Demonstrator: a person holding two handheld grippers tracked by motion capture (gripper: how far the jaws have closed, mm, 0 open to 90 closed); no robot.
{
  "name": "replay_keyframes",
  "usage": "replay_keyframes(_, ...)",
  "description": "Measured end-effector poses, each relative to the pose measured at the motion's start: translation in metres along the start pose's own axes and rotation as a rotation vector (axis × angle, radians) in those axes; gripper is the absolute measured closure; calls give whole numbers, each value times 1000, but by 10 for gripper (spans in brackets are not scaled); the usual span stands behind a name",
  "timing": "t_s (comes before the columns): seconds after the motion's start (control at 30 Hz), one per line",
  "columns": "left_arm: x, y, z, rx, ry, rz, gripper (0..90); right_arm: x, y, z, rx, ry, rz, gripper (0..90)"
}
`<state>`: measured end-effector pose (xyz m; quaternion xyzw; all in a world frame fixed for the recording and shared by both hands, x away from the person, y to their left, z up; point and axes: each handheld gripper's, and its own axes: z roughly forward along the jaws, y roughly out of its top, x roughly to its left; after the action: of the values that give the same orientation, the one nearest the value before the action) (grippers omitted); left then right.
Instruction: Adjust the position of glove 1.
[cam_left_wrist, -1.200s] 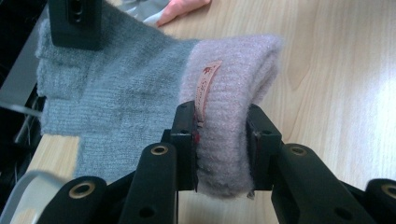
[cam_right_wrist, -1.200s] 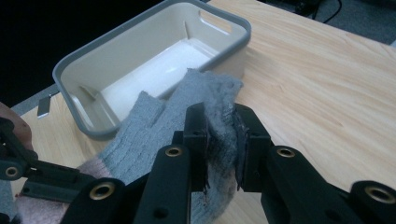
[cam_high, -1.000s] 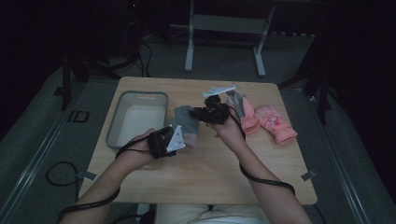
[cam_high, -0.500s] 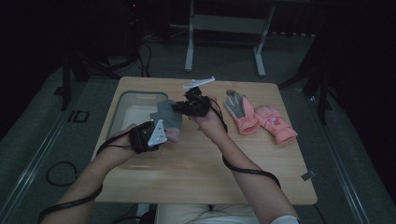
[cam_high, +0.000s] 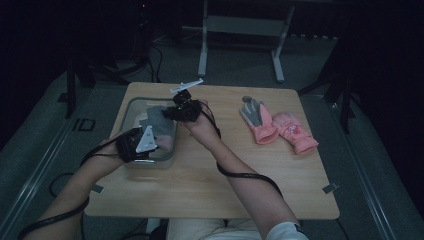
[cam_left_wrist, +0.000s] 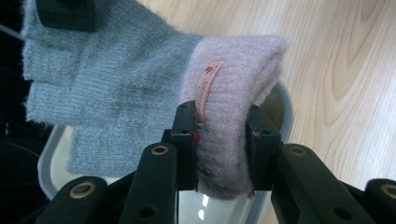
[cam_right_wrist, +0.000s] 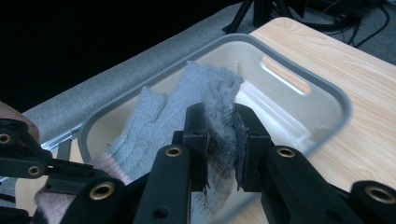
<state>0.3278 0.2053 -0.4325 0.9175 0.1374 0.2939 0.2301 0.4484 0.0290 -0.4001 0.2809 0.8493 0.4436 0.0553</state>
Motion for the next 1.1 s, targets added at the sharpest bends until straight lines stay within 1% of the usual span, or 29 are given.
replay_keyframes(0.1, 5, -11, 1, 9, 5, -11, 694, 5, 4, 13, 4, 4, -5, 773)
replay_keyframes(0.17, 4, -17, 3, 13, 16, 3, 693, 5, 5, 20, 7, 3, 1, 772)
replay_keyframes(0.27, 6, -22, 9, 15, 2, 3, 694, 3, 4, 30, 21, -3, 7, 772)
replay_keyframes(0.37, 12, -26, 19, 25, -33, -5, 693, -2, 0, 39, 41, -18, 10, 771)
replay_keyframes(0.43, 15, -28, 27, 36, -58, -23, 692, -5, -2, 44, 54, -26, 12, 770)
replay_keyframes(0.47, 17, -29, 31, 40, -65, -25, 692, -8, -4, 47, 64, -28, 25, 770)
replay_keyframes(0.57, 23, -31, 41, 50, -94, -39, 691, -14, -7, 53, 73, -28, 31, 768)
replay_keyframes(0.6, 24, -31, 43, 55, -98, -39, 691, -16, -8, 56, 77, -34, 34, 768)
replay_keyframes(0.63, 26, -32, 48, 62, -115, -47, 691, -17, -10, 58, 79, -36, 34, 768)
replay_keyframes(0.67, 28, -32, 52, 67, -122, -50, 691, -19, -11, 62, 86, -41, 41, 767)
replay_keyframes(0.73, 29, -32, 58, 82, -129, -45, 691, -22, -15, 68, 90, -56, 40, 767)
replay_keyframes(0.8, 29, -31, 64, 94, -145, -43, 691, -25, -20, 73, 101, -67, 35, 765)
replay_keyframes(0.9, 30, -29, 69, 119, -159, -21, 691, -30, -24, 79, 115, -71, 54, 763)
replay_keyframes(0.97, 31, -29, 73, 128, -169, -23, 691, -33, -26, 82, 118, -74, 69, 758)
replay_keyframes(1.03, 33, -29, 76, 136, -187, -24, 690, -34, -27, 84, 124, -78, 72, 729)
replay_keyframes(1.1, 36, -29, 81, 165, -210, -28, 688, -35, -28, 84, 124, -82, 75, 656)
